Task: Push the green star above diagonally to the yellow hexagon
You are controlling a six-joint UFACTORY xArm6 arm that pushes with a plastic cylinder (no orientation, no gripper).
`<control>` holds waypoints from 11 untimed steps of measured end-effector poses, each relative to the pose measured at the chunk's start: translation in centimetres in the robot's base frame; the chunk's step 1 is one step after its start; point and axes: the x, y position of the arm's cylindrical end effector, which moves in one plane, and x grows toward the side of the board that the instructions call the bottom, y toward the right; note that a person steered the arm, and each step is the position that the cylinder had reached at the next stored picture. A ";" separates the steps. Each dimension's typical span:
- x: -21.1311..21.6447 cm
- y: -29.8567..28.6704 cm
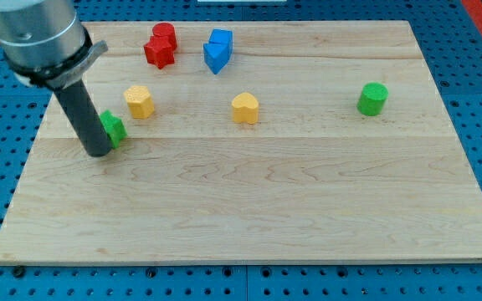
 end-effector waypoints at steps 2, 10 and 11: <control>-2.7 -3.2; -6.1 -3.4; -7.2 -2.7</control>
